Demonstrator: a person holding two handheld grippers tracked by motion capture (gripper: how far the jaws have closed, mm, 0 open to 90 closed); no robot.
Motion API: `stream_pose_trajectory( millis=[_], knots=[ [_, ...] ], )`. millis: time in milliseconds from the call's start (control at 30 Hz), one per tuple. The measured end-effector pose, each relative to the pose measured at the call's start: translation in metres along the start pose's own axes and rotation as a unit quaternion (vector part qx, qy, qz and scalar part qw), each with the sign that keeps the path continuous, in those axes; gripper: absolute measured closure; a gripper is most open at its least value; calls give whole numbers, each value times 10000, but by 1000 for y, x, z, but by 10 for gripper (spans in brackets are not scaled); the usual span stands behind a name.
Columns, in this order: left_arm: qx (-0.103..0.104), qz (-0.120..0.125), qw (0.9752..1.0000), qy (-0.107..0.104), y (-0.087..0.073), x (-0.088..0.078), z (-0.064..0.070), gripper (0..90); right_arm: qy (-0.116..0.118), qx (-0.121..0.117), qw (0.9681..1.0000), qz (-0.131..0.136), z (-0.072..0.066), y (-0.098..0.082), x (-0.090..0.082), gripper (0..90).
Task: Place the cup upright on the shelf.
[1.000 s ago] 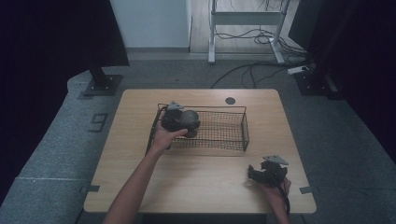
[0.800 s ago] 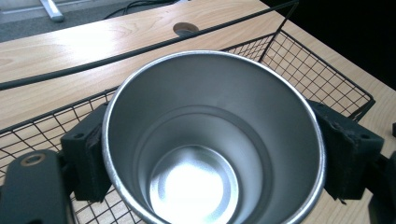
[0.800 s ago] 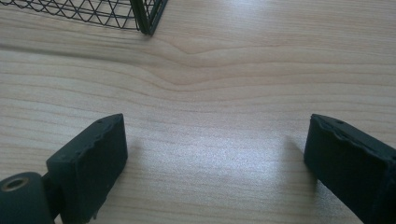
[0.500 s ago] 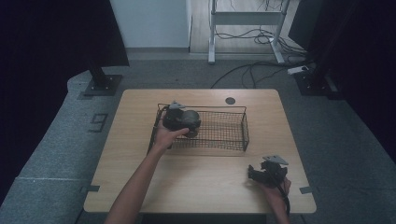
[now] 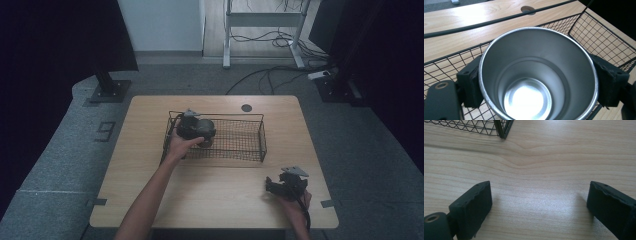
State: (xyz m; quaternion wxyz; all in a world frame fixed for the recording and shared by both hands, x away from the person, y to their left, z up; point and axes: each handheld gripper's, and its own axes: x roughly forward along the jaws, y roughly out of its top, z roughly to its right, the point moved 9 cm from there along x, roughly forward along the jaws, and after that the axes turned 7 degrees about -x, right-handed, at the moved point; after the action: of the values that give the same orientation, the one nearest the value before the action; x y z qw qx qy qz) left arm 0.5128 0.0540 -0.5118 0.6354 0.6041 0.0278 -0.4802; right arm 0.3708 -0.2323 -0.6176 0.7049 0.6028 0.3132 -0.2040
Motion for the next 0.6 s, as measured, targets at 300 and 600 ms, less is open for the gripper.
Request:
stream_pose_trajectory(
  millis=[300,600],
  knots=[
    [-89,-99,9999,89,-4,7,-5,145,0,1,10000,0,0,0,0,60],
    [-115,-224,9996,129,-8,15,-7,145,0,-1,10000,0,0,0,0,60]
  ],
)
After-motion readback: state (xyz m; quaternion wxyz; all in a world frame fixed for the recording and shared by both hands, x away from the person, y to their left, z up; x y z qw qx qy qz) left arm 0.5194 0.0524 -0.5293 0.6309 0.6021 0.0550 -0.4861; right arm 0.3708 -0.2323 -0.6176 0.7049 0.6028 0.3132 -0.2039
